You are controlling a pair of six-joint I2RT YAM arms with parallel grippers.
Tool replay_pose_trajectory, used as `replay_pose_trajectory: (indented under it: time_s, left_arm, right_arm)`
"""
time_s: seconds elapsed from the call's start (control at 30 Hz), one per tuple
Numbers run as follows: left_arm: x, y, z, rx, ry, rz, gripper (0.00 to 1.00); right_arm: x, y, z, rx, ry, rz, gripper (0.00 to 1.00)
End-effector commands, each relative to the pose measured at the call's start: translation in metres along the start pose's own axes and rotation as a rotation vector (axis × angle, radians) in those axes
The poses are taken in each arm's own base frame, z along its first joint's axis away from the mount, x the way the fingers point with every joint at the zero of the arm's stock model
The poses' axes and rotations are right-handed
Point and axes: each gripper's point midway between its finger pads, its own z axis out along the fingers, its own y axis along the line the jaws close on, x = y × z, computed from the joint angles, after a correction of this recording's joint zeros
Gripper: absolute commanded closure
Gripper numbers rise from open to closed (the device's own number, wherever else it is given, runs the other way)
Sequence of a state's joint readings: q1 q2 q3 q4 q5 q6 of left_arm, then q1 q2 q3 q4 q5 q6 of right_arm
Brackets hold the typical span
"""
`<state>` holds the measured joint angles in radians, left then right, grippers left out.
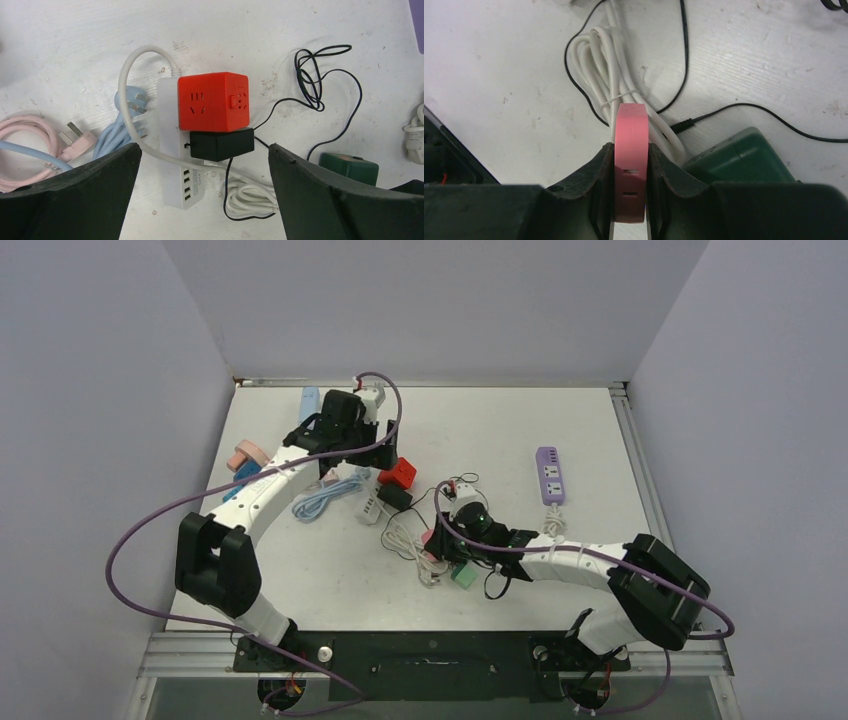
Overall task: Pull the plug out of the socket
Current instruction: Place the plug at the center of the board.
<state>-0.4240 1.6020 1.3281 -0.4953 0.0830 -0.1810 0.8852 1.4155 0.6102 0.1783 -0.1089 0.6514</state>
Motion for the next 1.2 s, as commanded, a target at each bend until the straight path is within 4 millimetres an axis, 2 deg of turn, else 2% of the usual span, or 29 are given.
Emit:
replay_pose_trajectory:
  time_s: [0.0,0.13,0.27,0.33,0.77,0.97,1.07,1.17]
  left_arm:
    - [-0.01,0.001,-0.004,-0.002,-0.038,-0.03,0.04]
    - [-0.007,0.001,-0.001,-0.002,-0.008,-0.056,0.04]
    - [-0.007,-0.001,-0.001,0.012,-0.008,-0.067,0.04]
    - [-0.008,-0.001,-0.003,0.013,-0.011,-0.067,0.04]
    - [-0.006,-0.005,-0.003,0.042,0.0,-0.077,0.04]
    - [-0.001,-0.007,-0.008,0.098,0.001,-0.12,0.04]
    - [0.01,0.0,-0.008,0.145,0.024,-0.191,0.04]
    - [0.028,0.017,-0.008,0.149,0.056,-0.268,0.04]
  right_arm:
    - [-0.005,-0.008,0.003,0.066,-0.025,-0.001,0.93]
    - [-0.009,-0.021,0.001,0.142,-0.04,0.002,0.76]
    - [-0.013,-0.025,-0.002,0.174,-0.055,0.0,0.63]
    - [-0.014,-0.027,-0.004,0.181,-0.058,-0.001,0.53]
    - [-0.039,-0.017,-0.022,0.173,-0.131,-0.032,0.29]
    - [-0.065,-0.01,-0.03,0.178,-0.179,-0.1,0.17]
    - [-0.084,-0.003,-0.027,0.173,-0.204,-0.135,0.1]
    - [-0.1,-0.001,-0.017,0.114,-0.211,-0.115,0.05]
